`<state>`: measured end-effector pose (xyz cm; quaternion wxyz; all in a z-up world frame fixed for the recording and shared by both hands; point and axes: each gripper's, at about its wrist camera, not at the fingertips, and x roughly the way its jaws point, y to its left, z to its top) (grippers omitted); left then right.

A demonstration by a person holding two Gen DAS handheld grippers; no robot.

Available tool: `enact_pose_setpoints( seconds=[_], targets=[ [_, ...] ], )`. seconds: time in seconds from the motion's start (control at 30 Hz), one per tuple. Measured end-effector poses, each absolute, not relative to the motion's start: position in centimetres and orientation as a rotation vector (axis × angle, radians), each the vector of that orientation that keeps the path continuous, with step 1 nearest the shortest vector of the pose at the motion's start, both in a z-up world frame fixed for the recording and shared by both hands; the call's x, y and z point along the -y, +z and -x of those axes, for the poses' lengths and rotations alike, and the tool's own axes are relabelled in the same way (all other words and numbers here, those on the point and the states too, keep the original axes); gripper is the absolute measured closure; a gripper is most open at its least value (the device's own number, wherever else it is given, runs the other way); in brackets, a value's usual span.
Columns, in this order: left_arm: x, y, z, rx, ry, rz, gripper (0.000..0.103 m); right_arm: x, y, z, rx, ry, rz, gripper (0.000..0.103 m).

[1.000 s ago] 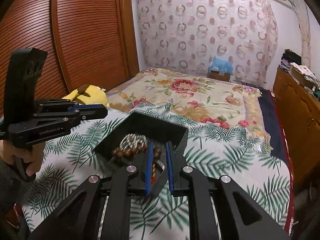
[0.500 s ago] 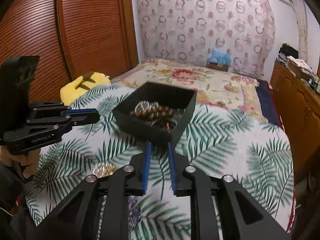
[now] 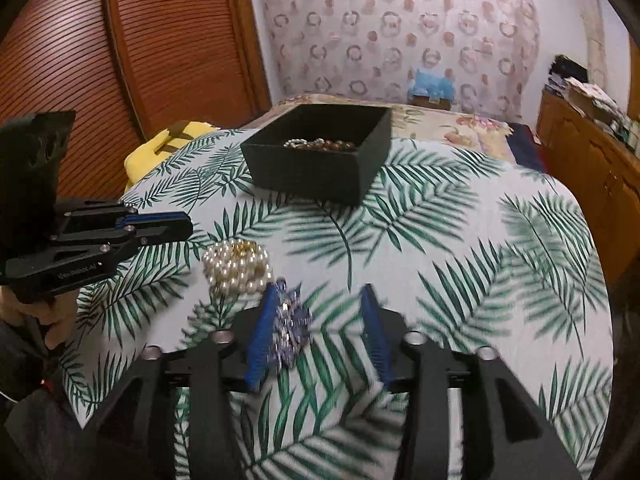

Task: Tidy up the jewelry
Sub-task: 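Withdraw both open tools from the box toward the remaining jewelry, then close the left tool on the pearl necklace beside the purple-stone hair comb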

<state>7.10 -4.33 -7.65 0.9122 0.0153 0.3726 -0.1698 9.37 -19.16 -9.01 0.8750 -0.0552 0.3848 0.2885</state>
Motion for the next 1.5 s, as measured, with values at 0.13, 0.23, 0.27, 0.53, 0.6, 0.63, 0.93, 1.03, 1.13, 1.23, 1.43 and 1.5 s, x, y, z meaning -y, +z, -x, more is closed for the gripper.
enact_pose_setpoints(
  seconds=[0.13,0.23,0.27,0.53,0.6,0.63,0.93,1.03,1.13,1.23,1.43,1.5],
  targets=[
    [5.3,-8.2,-6.7,-0.786,-0.373,-0.064,0.085,20.5,-9.6,-7.8,-0.800,0.570,0.087,0.045],
    [6.2,-8.5,-6.7,-0.797,-0.381,-0.100,0.085,21.1,-10.1,-7.1,-0.800,0.542,0.101,0.045],
    [6.4,-8.6,-6.8,-0.802,-0.380,-0.110,0.084,21.2,-10.1,-7.0,-0.800,0.540,0.104,0.045],
    [7.9,-9.0,-7.8,-0.835,-0.382,-0.195,0.084,21.4,-10.8,-6.3,-0.783,0.556,0.091,0.045],
    [8.1,-9.1,-8.3,-0.851,-0.381,-0.210,0.084,21.4,-10.8,-6.2,-0.780,0.562,0.090,0.045],
    [8.3,-9.2,-8.5,-0.857,-0.381,-0.218,0.084,21.4,-10.8,-6.2,-0.778,0.562,0.091,0.044],
    [9.0,-9.7,-9.3,-0.879,-0.372,-0.278,0.082,21.2,-10.8,-5.8,-0.761,0.566,0.105,0.044],
    [8.7,-9.5,-9.4,-0.881,-0.378,-0.268,0.083,21.2,-10.8,-5.9,-0.760,0.566,0.105,0.044],
    [8.2,-9.0,-9.1,-0.862,-0.368,-0.243,0.098,21.2,-10.8,-5.9,-0.761,0.566,0.105,0.045],
    [7.1,-8.3,-8.7,-0.843,-0.350,-0.210,0.103,21.1,-10.9,-5.8,-0.762,0.568,0.105,0.045],
    [4.8,-6.1,-7.1,-0.775,-0.327,-0.136,0.103,21.0,-11.0,-5.8,-0.767,0.562,0.105,0.045],
    [4.4,-5.8,-6.9,-0.766,-0.324,-0.130,0.103,20.9,-11.0,-5.9,-0.770,0.561,0.109,0.045]
  ],
)
